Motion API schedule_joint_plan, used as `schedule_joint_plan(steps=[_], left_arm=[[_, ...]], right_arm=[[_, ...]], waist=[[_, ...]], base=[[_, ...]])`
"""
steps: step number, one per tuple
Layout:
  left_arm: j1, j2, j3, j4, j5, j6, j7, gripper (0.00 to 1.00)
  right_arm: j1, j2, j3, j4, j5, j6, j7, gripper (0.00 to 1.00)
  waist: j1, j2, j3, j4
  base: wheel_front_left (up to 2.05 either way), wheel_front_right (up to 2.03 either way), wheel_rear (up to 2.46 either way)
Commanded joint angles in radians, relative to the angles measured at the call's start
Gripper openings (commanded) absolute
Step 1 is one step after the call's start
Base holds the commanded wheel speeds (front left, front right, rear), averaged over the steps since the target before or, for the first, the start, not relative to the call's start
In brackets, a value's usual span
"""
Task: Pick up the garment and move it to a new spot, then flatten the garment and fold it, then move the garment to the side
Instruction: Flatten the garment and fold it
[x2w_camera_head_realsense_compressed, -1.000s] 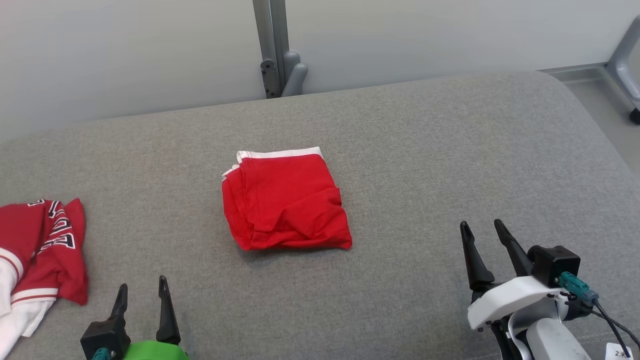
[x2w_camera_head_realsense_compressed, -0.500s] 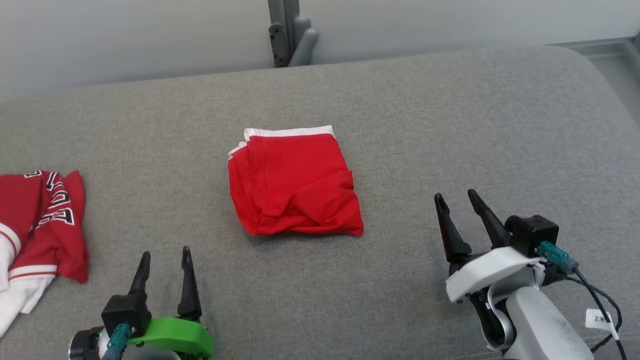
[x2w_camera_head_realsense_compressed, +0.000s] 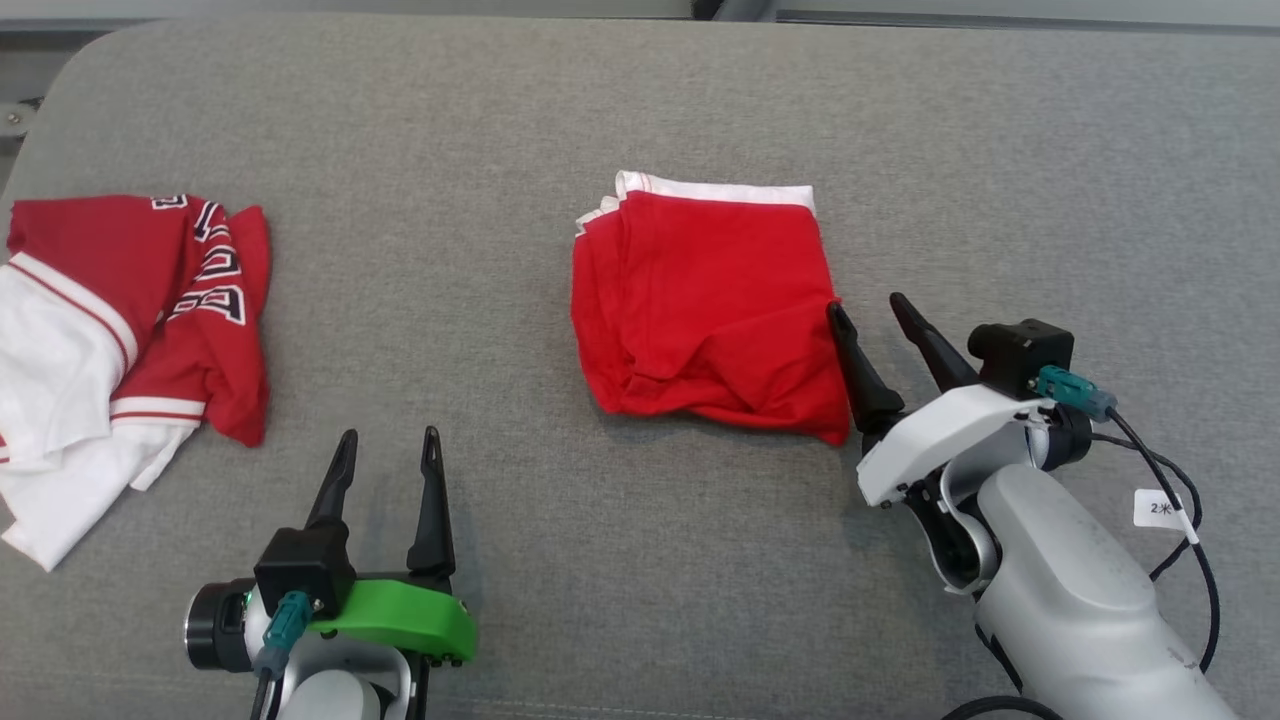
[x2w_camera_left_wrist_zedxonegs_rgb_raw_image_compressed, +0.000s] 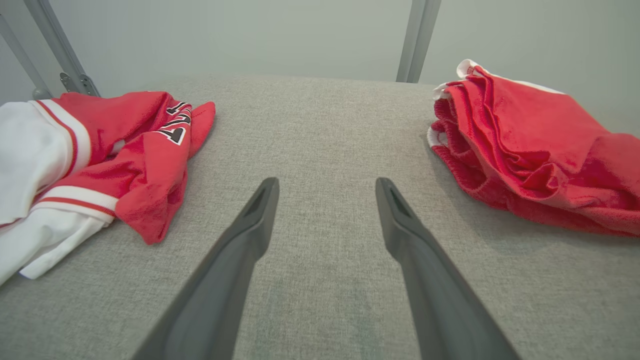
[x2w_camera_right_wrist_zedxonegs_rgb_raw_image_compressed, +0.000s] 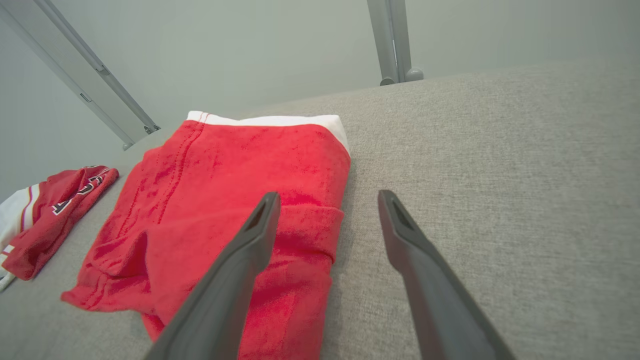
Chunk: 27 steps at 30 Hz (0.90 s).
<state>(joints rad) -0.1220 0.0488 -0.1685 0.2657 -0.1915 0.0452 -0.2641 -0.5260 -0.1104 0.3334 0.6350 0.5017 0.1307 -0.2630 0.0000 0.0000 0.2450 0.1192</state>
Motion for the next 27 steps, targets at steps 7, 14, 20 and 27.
schedule_joint_plan(steps=[7,14,20,27], left_arm=[[-0.039,0.003,-0.024,-0.017,-0.006,0.015,0.000,1.00],[-0.051,0.003,-0.027,-0.015,0.007,0.021,0.000,1.00],[-0.048,0.004,-0.009,-0.003,0.026,-0.001,0.000,1.00],[-0.042,0.004,0.006,0.023,0.050,-0.039,0.000,1.00]], right_arm=[[-0.096,-0.004,0.010,0.163,0.067,0.000,-0.003,1.00],[-0.117,-0.012,0.076,0.189,0.154,0.001,0.000,0.00],[-0.080,-0.018,0.039,0.132,0.135,-0.001,0.000,0.00],[0.001,-0.003,0.003,0.096,0.113,-0.001,0.000,0.00]], waist=[[0.0000,0.0000,0.100,0.115],[0.0000,0.0000,0.098,0.102],[0.0000,0.0000,0.042,-0.002],[0.0000,0.0000,-0.046,-0.246]], base=[[0.00,0.00,0.00],[0.00,0.00,0.00],[0.00,0.00,0.00],[0.00,0.00,0.00]])
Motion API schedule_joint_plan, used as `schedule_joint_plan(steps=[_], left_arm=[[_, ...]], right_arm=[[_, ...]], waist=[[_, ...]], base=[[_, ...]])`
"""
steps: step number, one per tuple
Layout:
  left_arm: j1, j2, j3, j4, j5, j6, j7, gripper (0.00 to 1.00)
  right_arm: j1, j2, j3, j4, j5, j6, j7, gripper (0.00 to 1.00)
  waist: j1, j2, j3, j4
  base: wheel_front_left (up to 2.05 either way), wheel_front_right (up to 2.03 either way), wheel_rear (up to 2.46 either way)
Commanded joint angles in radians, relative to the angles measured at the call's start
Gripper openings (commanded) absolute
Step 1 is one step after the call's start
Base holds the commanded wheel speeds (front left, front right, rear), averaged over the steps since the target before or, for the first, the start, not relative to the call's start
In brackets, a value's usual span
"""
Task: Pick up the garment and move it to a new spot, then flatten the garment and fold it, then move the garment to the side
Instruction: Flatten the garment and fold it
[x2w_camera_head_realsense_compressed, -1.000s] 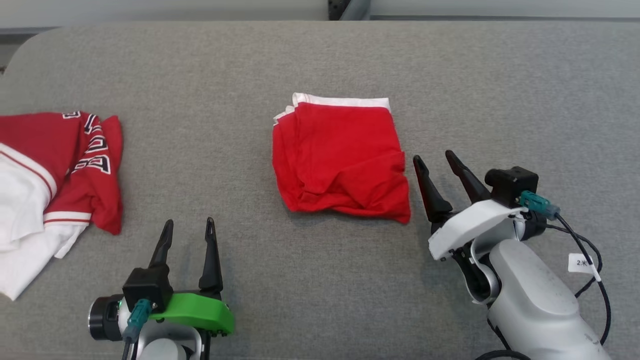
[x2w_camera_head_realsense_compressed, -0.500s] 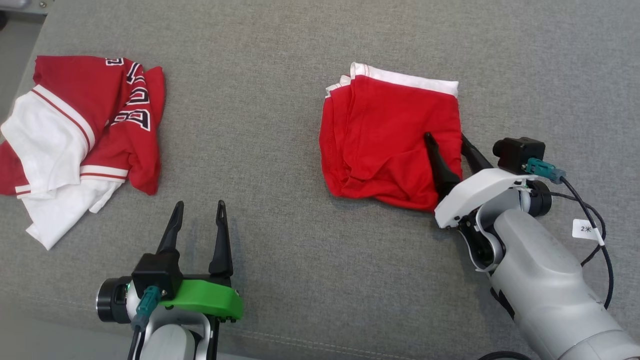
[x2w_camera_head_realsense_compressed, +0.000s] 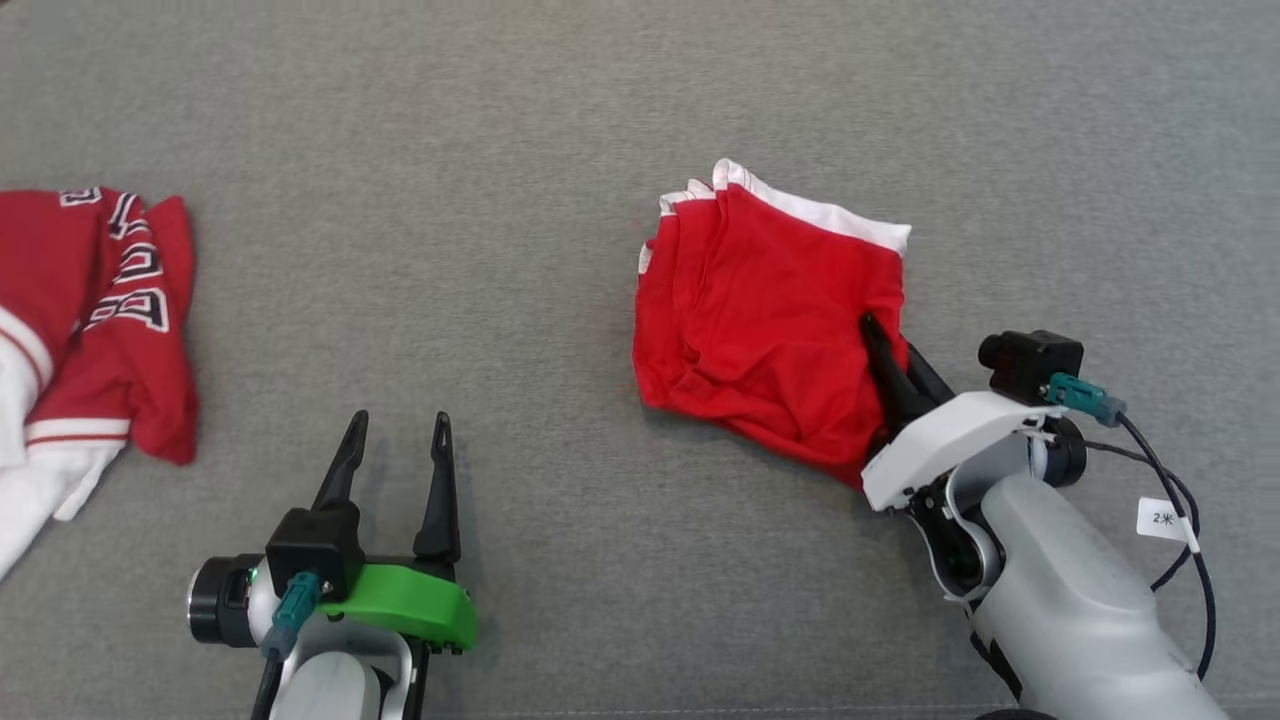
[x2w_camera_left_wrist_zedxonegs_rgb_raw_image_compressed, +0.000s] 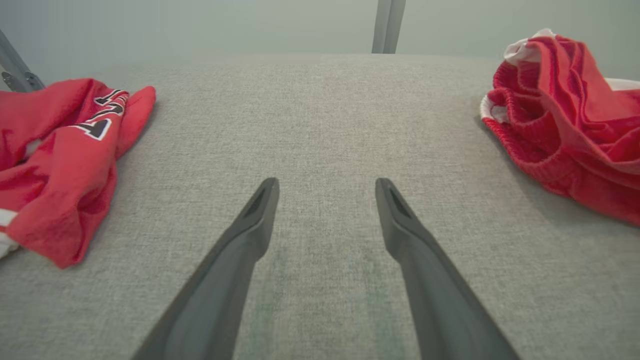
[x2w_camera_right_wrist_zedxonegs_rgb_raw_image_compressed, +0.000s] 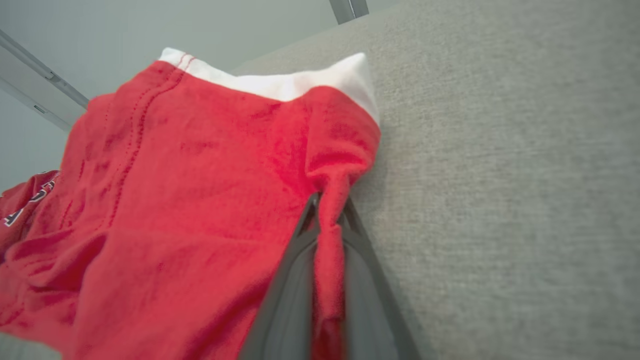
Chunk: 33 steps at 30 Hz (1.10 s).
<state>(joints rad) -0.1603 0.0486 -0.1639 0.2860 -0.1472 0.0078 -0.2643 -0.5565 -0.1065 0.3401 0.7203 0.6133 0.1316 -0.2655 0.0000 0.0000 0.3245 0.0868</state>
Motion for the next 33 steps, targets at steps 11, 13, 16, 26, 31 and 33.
schedule_joint_plan(steps=[11,13,16,26,31,33], left_arm=[[-0.014,0.004,-0.029,0.031,-0.007,-0.030,0.000,1.00],[-0.016,0.004,-0.037,0.033,-0.002,-0.034,0.000,1.00],[-0.028,0.004,-0.045,0.034,0.013,-0.041,0.000,1.00],[-0.082,0.006,-0.046,0.044,0.069,-0.052,0.000,1.00],[-0.137,0.019,-0.056,0.037,0.113,-0.060,0.000,1.00],[-0.162,0.025,-0.061,0.029,0.130,-0.059,0.000,1.00]], right_arm=[[0.117,-0.009,0.017,-0.030,-0.039,-0.002,0.001,0.00],[0.123,-0.008,0.020,-0.041,-0.047,-0.002,0.001,0.00],[0.129,0.001,0.020,-0.058,-0.036,-0.002,0.001,0.00],[0.043,-0.002,0.016,-0.078,-0.059,-0.002,0.001,0.00],[-0.082,-0.035,-0.007,-0.028,-0.100,-0.002,0.001,0.00],[-0.140,-0.060,-0.020,0.004,-0.121,-0.001,0.001,0.00]], waist=[[0.0000,0.0000,-0.181,-0.558],[0.0000,0.0000,-0.175,-0.586],[0.0000,0.0000,-0.159,-0.609],[0.0000,0.0000,-0.038,-0.565],[0.0000,0.0000,0.058,-0.486],[0.0000,0.0000,0.099,-0.448]], base=[[0.00,0.00,0.00],[0.00,0.00,0.00],[0.00,0.00,0.00],[0.00,0.00,0.00],[0.00,0.00,0.00],[0.00,0.00,0.00]])
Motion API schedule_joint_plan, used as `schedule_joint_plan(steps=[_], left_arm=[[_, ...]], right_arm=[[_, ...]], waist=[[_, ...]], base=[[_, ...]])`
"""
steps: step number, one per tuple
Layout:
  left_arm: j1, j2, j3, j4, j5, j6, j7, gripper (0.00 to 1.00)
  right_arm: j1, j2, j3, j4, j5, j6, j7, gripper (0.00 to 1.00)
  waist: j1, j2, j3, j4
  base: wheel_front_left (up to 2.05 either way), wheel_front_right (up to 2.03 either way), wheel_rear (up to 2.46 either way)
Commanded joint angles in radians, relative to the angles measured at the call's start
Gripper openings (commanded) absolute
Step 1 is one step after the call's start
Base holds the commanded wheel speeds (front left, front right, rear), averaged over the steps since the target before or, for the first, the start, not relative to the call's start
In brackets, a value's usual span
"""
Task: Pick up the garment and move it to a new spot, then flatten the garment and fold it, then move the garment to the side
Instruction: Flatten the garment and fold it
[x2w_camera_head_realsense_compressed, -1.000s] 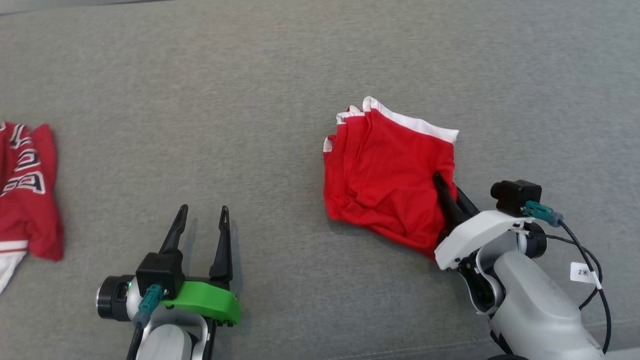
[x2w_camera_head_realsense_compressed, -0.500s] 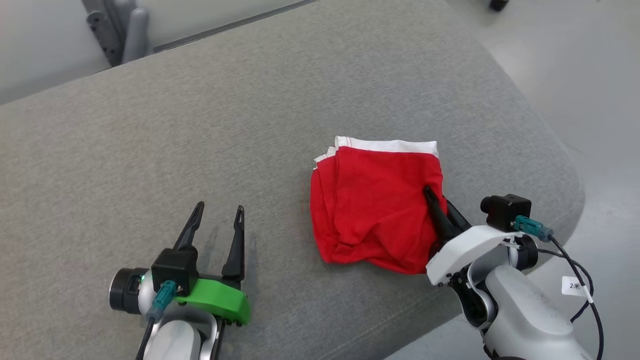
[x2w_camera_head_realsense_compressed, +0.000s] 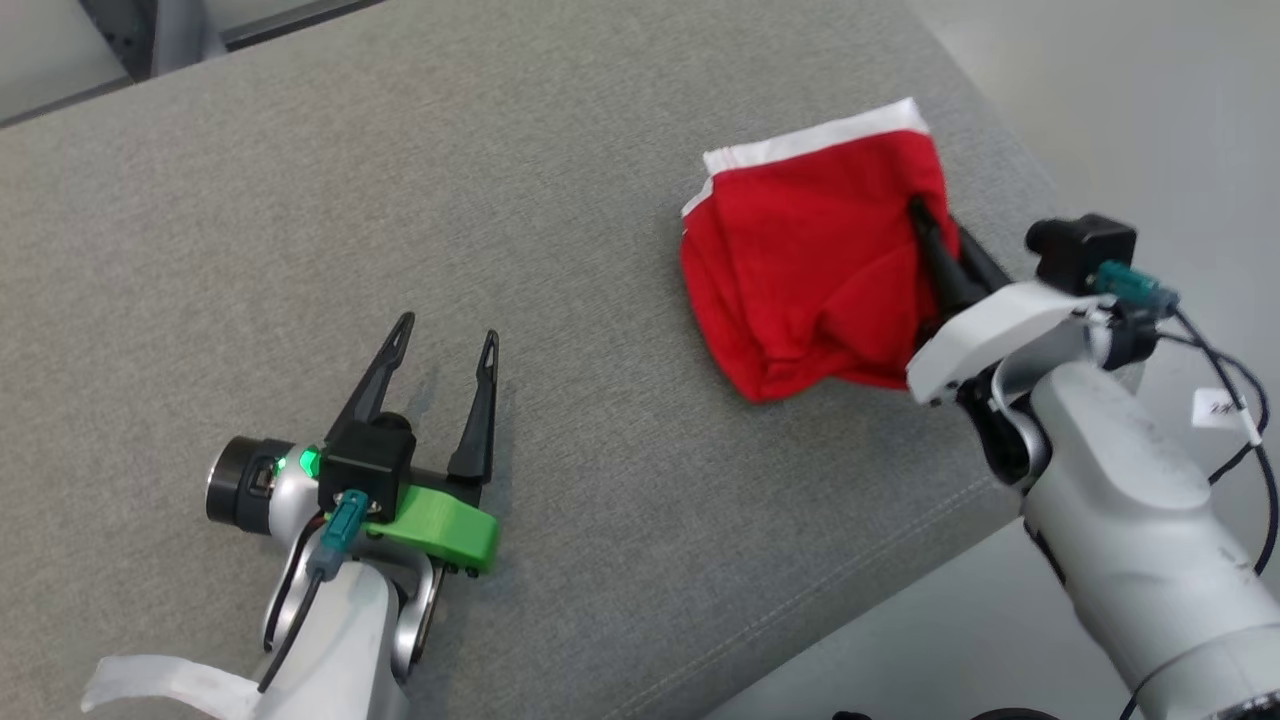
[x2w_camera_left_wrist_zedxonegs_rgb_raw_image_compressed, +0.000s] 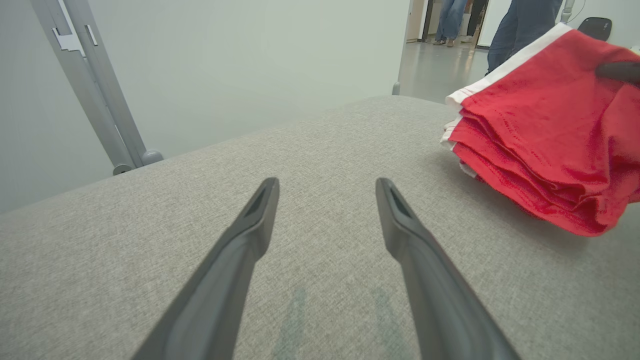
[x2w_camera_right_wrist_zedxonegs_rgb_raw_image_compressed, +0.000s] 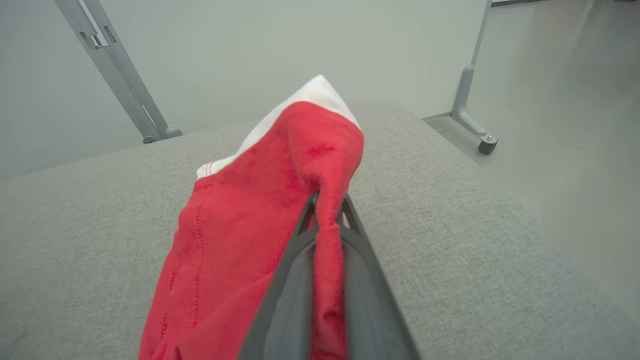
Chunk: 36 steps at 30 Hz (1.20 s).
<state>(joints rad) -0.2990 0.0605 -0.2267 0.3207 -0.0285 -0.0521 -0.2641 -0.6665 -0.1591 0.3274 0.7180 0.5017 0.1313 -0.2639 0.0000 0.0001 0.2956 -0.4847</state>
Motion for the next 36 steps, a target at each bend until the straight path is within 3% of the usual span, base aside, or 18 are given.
schedule_joint_plan(steps=[1,5,15,16,17,18,22,27,30,36], left_arm=[[-0.034,0.017,0.001,-0.010,0.016,0.003,0.000,1.00],[-0.076,0.023,-0.010,-0.040,0.034,0.012,0.000,1.00],[-0.084,0.037,-0.012,-0.085,0.037,0.036,0.000,1.00],[-0.083,0.038,-0.012,-0.086,0.036,0.038,0.000,1.00],[-0.082,0.039,-0.012,-0.088,0.034,0.041,0.000,1.00],[-0.082,0.040,-0.012,-0.087,0.031,0.043,0.000,1.00],[-0.075,0.036,-0.009,-0.085,0.021,0.055,0.000,1.00],[-0.052,0.028,0.011,-0.092,-0.003,0.069,0.000,1.00],[-0.040,0.022,0.032,-0.099,-0.014,0.079,0.000,1.00],[0.010,0.009,0.091,-0.084,-0.043,0.096,0.000,1.00]], right_arm=[[-0.056,-0.018,-0.013,0.032,-0.017,-0.001,0.000,0.00],[-0.187,-0.111,-0.053,0.180,-0.068,-0.001,-0.001,0.00],[-0.344,-0.260,-0.137,0.369,-0.164,-0.001,-0.001,0.00],[-0.357,-0.275,-0.150,0.381,-0.182,-0.001,-0.001,0.29],[-0.370,-0.288,-0.171,0.389,-0.196,-0.001,-0.001,0.96],[-0.379,-0.297,-0.196,0.392,-0.210,-0.001,-0.001,1.00],[-0.371,-0.307,-0.305,0.352,-0.296,-0.001,-0.001,1.00],[-0.288,-0.221,-0.380,0.182,-0.353,-0.001,-0.001,1.00],[-0.197,-0.143,-0.368,0.043,-0.354,-0.001,0.000,1.00],[0.014,-0.058,-0.275,-0.169,-0.286,-0.001,0.000,1.00]], waist=[[0.0000,-0.0001,0.145,0.141],[0.0000,-0.0001,0.216,0.231],[0.0000,-0.0001,0.277,0.310],[0.0000,-0.0001,0.280,0.312],[0.0000,-0.0001,0.282,0.314],[0.0000,-0.0001,0.282,0.315],[0.0000,-0.0001,0.268,0.318],[0.0000,-0.0001,0.216,0.316],[0.0000,-0.0001,0.175,0.318],[0.0000,-0.0001,0.060,0.346]], base=[[0.00,0.00,0.00],[0.00,0.00,0.00],[0.00,0.00,0.00],[0.00,0.00,0.00],[0.00,0.00,0.00],[0.00,0.00,0.00],[0.00,0.00,0.00],[0.00,0.00,0.00],[0.00,0.00,0.00],[0.00,0.00,0.00]])
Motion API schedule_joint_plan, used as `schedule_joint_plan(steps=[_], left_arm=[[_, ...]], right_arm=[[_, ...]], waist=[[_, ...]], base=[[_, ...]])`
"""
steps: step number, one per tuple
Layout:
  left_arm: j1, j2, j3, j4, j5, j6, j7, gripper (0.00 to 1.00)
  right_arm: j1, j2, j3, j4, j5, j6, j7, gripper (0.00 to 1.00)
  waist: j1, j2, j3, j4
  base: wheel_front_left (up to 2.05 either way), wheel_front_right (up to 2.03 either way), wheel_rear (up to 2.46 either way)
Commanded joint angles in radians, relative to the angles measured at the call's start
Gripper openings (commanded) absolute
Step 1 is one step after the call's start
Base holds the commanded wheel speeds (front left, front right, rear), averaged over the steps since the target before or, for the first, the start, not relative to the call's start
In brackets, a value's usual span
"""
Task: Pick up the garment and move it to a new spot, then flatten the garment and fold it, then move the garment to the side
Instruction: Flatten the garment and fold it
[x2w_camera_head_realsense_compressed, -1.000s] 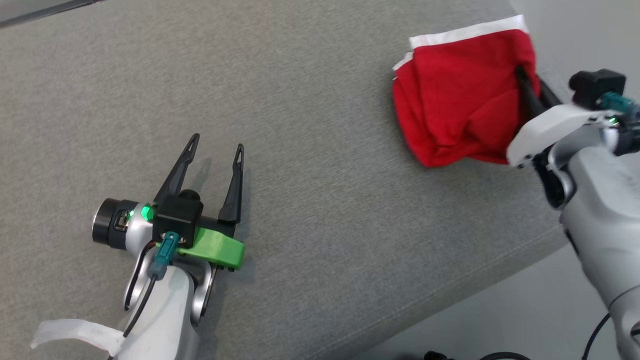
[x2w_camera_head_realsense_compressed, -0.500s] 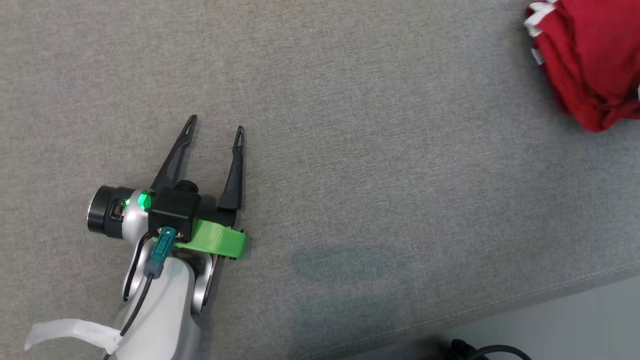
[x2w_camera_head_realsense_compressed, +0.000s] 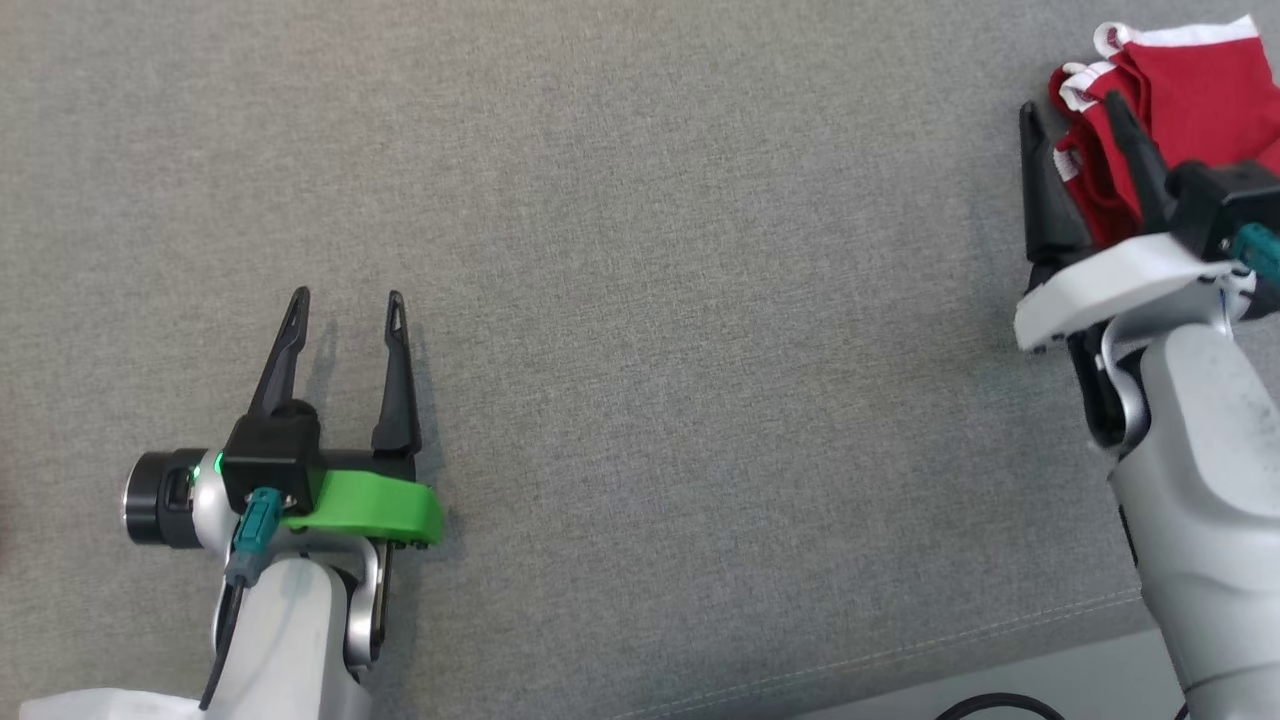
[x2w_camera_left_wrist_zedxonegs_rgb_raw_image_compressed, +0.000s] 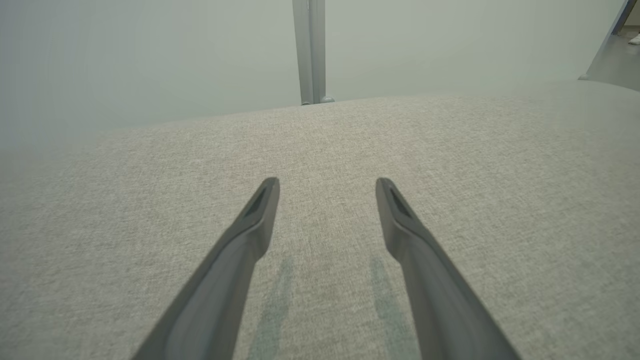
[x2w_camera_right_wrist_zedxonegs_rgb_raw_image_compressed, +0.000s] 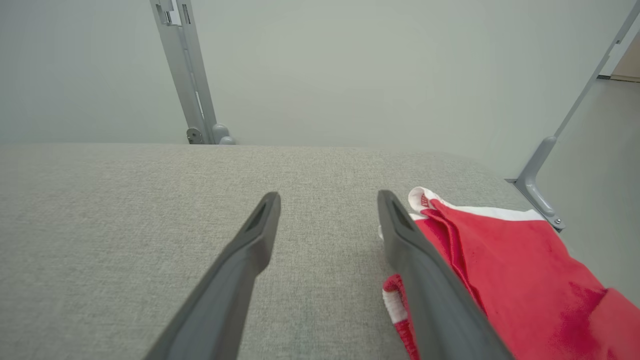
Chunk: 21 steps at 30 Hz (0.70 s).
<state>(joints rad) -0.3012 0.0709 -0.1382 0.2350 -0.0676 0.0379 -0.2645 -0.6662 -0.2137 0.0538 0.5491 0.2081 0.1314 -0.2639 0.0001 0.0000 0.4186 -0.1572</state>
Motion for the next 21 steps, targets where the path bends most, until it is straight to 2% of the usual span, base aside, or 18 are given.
schedule_joint_plan(steps=[1,12,21], left_arm=[[0.021,-0.003,0.013,0.007,-0.008,0.007,0.000,1.00],[0.160,-0.014,0.119,0.057,-0.037,0.003,0.000,1.00],[0.222,-0.018,0.172,0.076,-0.037,-0.001,0.000,1.00]], right_arm=[[0.043,0.002,0.005,-0.014,0.017,-0.001,-0.001,1.00],[0.279,0.077,0.027,-0.086,0.059,-0.001,-0.001,1.00],[0.377,0.110,0.030,-0.128,0.047,-0.001,-0.001,1.00]], waist=[[-0.0001,0.0000,-0.082,0.023],[-0.0001,0.0000,-0.277,0.061],[-0.0001,0.0000,-0.346,0.076]], base=[[0.00,0.00,0.00],[0.00,0.00,0.00],[0.00,0.00,0.00]])
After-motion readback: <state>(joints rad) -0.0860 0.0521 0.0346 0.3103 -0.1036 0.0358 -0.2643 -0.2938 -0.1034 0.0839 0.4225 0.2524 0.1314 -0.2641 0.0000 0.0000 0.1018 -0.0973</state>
